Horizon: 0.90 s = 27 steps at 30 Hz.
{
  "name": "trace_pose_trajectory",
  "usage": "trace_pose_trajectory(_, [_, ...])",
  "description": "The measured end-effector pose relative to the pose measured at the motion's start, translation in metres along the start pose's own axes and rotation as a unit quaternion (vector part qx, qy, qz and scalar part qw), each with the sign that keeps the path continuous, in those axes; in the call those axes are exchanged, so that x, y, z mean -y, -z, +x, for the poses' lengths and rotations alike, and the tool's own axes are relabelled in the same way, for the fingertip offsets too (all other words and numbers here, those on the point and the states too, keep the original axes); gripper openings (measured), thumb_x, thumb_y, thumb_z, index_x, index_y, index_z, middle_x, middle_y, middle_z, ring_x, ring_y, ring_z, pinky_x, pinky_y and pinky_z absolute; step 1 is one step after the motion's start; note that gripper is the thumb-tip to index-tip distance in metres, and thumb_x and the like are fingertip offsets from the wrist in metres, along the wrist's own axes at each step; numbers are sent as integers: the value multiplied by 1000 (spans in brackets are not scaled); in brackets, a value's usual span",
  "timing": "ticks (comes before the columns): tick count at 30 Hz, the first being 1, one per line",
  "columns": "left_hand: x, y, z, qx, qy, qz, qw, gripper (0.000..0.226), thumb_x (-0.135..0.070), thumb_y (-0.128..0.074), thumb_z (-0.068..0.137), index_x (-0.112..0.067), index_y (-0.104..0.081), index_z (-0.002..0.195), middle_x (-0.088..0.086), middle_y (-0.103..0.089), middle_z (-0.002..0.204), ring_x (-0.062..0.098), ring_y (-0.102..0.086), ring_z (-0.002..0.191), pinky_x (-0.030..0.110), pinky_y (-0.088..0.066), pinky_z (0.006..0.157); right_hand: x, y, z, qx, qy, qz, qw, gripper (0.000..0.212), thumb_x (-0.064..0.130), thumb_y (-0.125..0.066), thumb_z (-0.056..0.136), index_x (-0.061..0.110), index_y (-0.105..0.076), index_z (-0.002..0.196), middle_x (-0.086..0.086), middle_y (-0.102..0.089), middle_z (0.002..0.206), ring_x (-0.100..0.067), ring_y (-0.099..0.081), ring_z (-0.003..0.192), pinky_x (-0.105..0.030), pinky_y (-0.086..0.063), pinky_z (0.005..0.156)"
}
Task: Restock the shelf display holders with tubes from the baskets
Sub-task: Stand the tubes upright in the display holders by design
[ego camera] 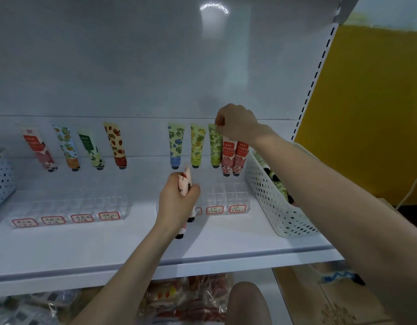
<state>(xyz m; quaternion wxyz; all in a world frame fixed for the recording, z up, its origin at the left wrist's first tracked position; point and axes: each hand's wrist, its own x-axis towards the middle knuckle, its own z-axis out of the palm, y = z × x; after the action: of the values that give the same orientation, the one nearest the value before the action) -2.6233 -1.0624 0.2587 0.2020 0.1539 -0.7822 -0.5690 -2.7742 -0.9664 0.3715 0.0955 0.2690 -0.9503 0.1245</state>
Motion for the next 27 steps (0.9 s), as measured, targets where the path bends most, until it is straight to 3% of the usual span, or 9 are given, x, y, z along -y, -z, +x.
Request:
trace_pose_trajectory(3, [0, 3, -1, -1, 2, -15, 1000, 15, -16, -55, 89, -15, -48, 102, 13, -58, 92, 29, -60, 86, 35, -50, 70, -2, 2, -1, 4, -4, 31, 1000, 16, 12, -54, 87, 12, -64, 99, -6, -67, 100, -21, -62, 85, -29, -46, 79])
trace_pose_trajectory(6, [-2, 7, -2, -3, 7, -25, 1000, 17, -17, -57, 89, -15, -46, 102, 14, -58, 94, 31, -61, 86, 37, -53, 68, -5, 2, -2, 0, 2, 64, 998, 15, 12, -57, 85, 12, -64, 98, -6, -67, 100, -18, -60, 83, -27, -48, 75])
trace_pose_trajectory(10, [-7, 13, -5, 4, 11, -57, 998, 19, -17, -59, 89, -13, -46, 103, 12, -60, 91, 25, -64, 84, 27, -53, 47, -5, 5, -5, -36, 12, 101, 994, 16, 16, -56, 87, 11, -64, 100, -3, -66, 100, -17, -62, 86, -24, -45, 72])
trace_pose_trajectory(15, [-13, 17, -7, 35, -18, -103, 994, 8, -17, -57, 91, -18, -55, 99, 6, -65, 95, 11, -67, 82, 25, -53, 64, -9, 18, -16, -91, 15, 134, 987, 18, 14, -52, 89, 10, -66, 100, -3, -67, 104, -14, -60, 90, -21, -45, 77])
trace_pose_trajectory(19, [-21, 16, -13, 66, -16, -155, 986, 9, -14, -55, 92, -22, -57, 95, 2, -67, 89, 8, -68, 77, 18, -54, 54, -8, 26, -36, -106, 5, 180, 978, 18, 12, -53, 90, 8, -67, 99, -2, -67, 97, -13, -60, 88, -21, -48, 77])
trace_pose_trajectory(22, [-28, 16, -17, 86, 2, -221, 971, 10, -11, -55, 91, -20, -59, 93, -1, -71, 83, 11, -69, 78, 23, -56, 64, -1, 28, -64, -70, 19, 254, 964, 14, 17, -56, 90, 9, -68, 93, 1, -67, 88, -11, -61, 81, -16, -47, 70])
trace_pose_trajectory(27, [-38, 14, -26, 101, -18, -225, 969, 10, -13, -56, 90, -20, -57, 97, 5, -70, 94, 18, -69, 88, 32, -56, 75, 5, 23, -113, 6, 39, 305, 952, 28, 27, -59, 90, 3, -70, 98, -14, -69, 96, -23, -65, 89, -29, -50, 78])
